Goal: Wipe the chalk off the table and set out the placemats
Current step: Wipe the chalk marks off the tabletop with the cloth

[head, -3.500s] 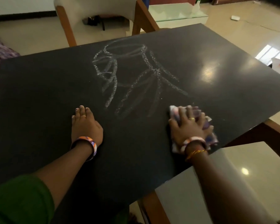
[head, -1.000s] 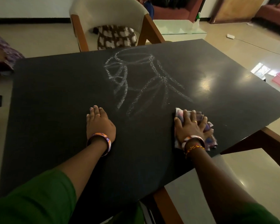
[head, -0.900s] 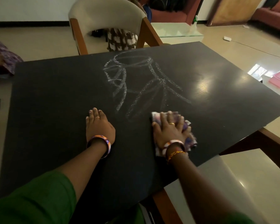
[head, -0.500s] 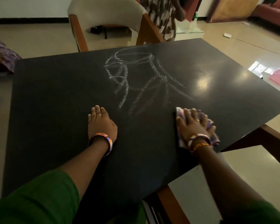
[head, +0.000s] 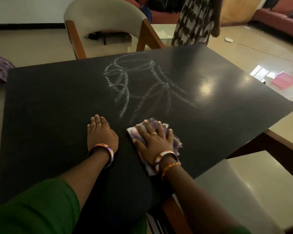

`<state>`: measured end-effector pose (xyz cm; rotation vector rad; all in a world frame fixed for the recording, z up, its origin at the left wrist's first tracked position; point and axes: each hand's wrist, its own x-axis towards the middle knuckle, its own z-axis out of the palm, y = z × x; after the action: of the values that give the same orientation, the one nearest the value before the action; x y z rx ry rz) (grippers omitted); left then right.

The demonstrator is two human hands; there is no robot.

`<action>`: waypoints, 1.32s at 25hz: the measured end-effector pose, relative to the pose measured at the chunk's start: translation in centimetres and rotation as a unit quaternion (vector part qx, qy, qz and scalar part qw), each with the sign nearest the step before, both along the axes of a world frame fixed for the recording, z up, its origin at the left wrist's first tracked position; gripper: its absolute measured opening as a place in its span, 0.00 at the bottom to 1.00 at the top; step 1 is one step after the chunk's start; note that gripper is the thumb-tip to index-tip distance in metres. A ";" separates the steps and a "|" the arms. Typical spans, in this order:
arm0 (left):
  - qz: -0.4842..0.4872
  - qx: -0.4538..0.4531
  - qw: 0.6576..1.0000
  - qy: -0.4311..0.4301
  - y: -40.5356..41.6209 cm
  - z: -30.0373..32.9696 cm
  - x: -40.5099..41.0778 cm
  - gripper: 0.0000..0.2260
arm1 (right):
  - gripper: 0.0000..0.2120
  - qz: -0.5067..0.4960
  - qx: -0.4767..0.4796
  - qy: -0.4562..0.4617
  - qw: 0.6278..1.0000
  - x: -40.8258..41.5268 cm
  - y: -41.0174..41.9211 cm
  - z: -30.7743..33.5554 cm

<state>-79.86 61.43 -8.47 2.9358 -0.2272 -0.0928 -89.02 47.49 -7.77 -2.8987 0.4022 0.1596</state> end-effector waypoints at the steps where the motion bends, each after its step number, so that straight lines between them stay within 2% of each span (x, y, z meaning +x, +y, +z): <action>1: 0.001 -0.001 1.000 0.000 0.0 0.0 0.0 0.24 | 0.27 -0.044 -0.004 -0.005 0.999 -0.4 -2.6 -0.1; 5: 0.003 0.008 1.000 0.002 -0.1 0.1 -0.1 0.24 | 0.27 -0.278 0.032 -0.018 0.960 -4.7 -13.2 -0.2; 8: 0.006 0.015 1.000 0.002 -0.2 0.2 -0.2 0.24 | 0.27 -0.375 0.038 -0.032 0.926 -5.8 -12.9 0.0; 10: 0.010 0.024 1.000 0.003 -0.3 0.2 -0.1 0.25 | 0.26 -0.339 0.032 -0.034 0.939 -4.8 -8.8 0.0; 12: 0.009 0.033 0.999 0.006 -0.4 0.3 -0.1 0.25 | 0.24 -0.198 0.035 -0.048 0.978 -4.1 -3.8 -0.1; 14: 0.010 0.035 0.999 0.008 -0.4 0.4 -0.1 0.25 | 0.23 -0.043 0.037 -0.034 0.998 -3.7 -1.2 0.1; 15: 0.011 0.033 0.999 0.008 -0.3 0.5 -0.2 0.25 | 0.23 -0.013 0.033 -0.028 0.999 -3.3 -2.0 0.3; 16: 0.010 0.029 0.999 0.008 -0.3 0.5 -0.1 0.24 | 0.23 -0.028 0.027 -0.028 0.999 -2.8 -4.0 0.3; 18: 0.008 0.025 1.000 0.010 -0.3 0.5 -0.1 0.24 | 0.23 -0.143 0.020 -0.036 0.989 -3.0 -9.8 -0.1; 21: 0.013 0.025 1.000 0.004 -0.5 0.2 -0.1 0.24 | 0.25 -0.341 0.024 -0.025 0.939 -5.3 -18.3 -0.1; 24: 0.019 0.023 1.000 -0.006 -0.5 -0.2 0.0 0.24 | 0.27 -0.408 0.023 0.000 0.913 -5.0 -20.0 0.1; 27: 0.017 0.031 0.999 -0.009 -0.5 -0.2 0.0 0.24 | 0.27 -0.331 0.000 -0.002 0.944 -0.8 -15.9 0.0; 30: 0.014 0.030 0.999 -0.002 -0.5 0.0 0.1 0.25 | 0.26 -0.158 0.008 -0.024 0.987 3.2 -6.3 -0.4; 33: 0.008 0.016 1.000 0.007 -0.1 0.2 0.2 0.25 | 0.25 0.023 0.010 -0.025 0.999 3.3 1.3 -0.5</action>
<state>-79.70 61.30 -8.31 2.9676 -0.2026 -0.1168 -85.68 48.77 -8.26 -2.8877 0.3227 0.0962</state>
